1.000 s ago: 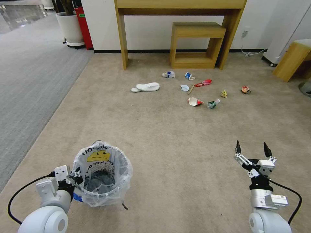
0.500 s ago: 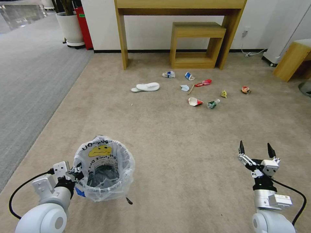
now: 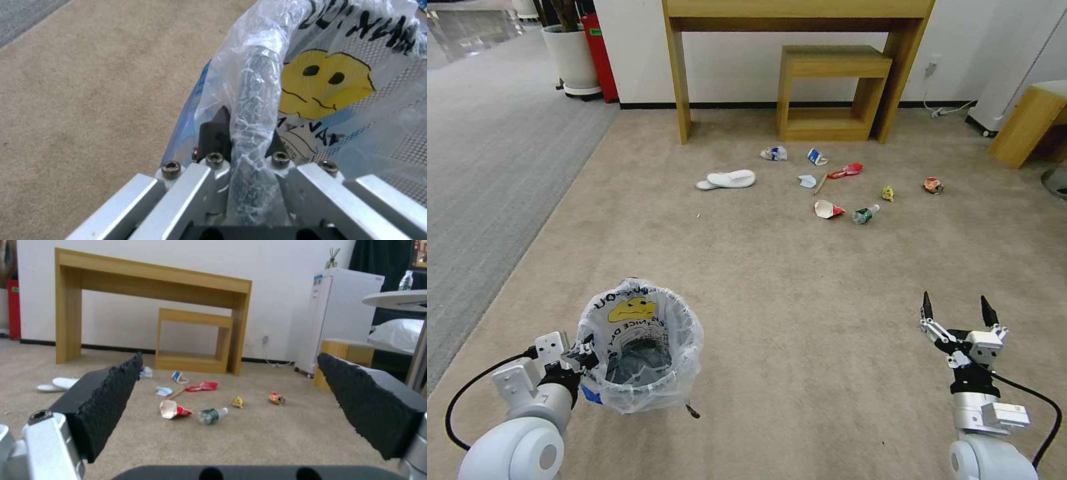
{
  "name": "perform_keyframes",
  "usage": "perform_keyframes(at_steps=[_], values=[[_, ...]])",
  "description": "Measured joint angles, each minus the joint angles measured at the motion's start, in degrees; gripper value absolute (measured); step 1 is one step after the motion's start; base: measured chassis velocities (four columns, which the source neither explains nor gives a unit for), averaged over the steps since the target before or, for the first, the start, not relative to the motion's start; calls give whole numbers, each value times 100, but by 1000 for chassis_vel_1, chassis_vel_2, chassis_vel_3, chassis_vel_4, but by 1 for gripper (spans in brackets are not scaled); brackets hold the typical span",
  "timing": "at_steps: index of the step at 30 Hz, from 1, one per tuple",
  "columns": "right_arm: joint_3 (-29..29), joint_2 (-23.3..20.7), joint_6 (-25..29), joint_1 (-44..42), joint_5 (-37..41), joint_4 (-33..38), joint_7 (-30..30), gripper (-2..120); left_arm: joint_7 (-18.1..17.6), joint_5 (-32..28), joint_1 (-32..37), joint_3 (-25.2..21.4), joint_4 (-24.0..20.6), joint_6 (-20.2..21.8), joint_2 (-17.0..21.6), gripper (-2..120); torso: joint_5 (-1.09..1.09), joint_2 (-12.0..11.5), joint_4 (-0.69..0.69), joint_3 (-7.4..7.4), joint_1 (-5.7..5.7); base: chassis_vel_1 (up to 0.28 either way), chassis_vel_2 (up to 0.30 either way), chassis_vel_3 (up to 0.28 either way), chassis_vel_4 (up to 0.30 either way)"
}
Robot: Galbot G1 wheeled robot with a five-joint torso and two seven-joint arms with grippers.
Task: Pick up the trash bin and place the garbage on the floor into it.
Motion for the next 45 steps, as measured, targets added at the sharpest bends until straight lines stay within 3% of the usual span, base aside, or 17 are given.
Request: perform_keyframes(at_steps=[18,45], values=[[-18,-62,16,42,81,1,-46,100,17,78,63,-36,-98,-35,-81,3,0,1,0,0,0,-4,2,2,-3],[-59,-41,14,30,85,12,-38,100,18,96,84,-28,-120,-78,-76,3,0,0,0,0,0,-74,73,77,-75]])
